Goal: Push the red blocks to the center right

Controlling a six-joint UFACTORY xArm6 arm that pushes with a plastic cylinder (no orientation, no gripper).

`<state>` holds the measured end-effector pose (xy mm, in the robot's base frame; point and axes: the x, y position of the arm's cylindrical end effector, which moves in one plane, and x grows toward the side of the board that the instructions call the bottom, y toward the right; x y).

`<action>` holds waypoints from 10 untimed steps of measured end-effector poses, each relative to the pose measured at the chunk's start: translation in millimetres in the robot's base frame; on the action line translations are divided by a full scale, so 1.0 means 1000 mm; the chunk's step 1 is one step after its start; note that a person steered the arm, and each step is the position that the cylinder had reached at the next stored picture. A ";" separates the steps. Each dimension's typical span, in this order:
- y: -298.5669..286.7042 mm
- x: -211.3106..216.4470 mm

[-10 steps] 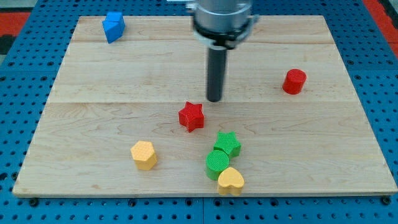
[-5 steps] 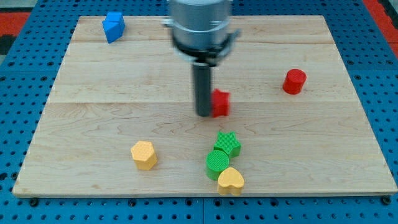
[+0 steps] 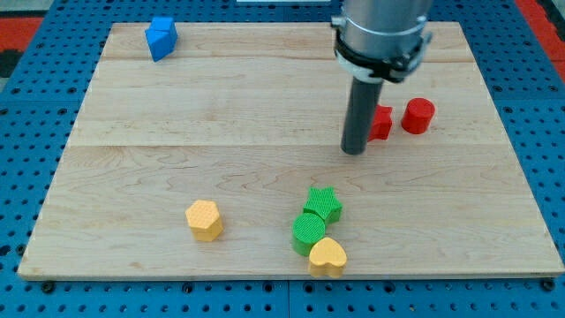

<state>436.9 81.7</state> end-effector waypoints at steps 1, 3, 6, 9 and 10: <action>0.003 -0.010; 0.059 -0.019; 0.059 -0.026; 0.048 -0.038; 0.045 0.002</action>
<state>438.9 126.7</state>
